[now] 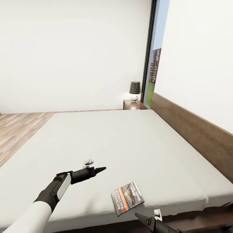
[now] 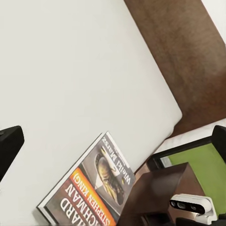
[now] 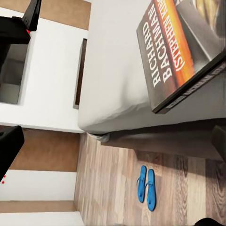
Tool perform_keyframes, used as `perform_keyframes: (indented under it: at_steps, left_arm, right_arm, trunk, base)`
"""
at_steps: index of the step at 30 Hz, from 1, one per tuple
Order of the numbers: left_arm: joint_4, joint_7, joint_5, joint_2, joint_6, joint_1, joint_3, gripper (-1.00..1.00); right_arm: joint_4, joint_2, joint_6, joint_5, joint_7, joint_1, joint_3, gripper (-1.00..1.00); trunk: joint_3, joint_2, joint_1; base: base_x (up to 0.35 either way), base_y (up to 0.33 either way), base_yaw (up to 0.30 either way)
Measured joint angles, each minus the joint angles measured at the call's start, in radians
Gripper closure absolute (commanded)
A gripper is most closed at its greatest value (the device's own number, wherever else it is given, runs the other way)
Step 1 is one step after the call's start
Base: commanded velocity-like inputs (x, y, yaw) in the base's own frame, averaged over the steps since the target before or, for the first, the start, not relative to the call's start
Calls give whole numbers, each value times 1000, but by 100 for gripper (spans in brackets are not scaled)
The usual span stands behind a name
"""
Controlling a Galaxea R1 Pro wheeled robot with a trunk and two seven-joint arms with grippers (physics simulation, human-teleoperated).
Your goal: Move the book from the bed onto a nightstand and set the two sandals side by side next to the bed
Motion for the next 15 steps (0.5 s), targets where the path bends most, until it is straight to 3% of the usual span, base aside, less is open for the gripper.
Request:
perform_keyframes:
  at_steps: [11, 15]
  left_arm:
    - [0, -2, 0, 0, 0, 0, 0, -100]
    - [0, -2, 0, 0, -1, 0, 0, -100]
  right_arm:
    - [0, 0, 0, 0, 0, 0, 0, -100]
    - [0, 0, 0, 0, 0, 0, 0, -100]
  trunk:
    - [-3, -7, 4]
    - [-3, -7, 4]
  base:
    - [5, 0, 0]
    - [159, 0, 0]
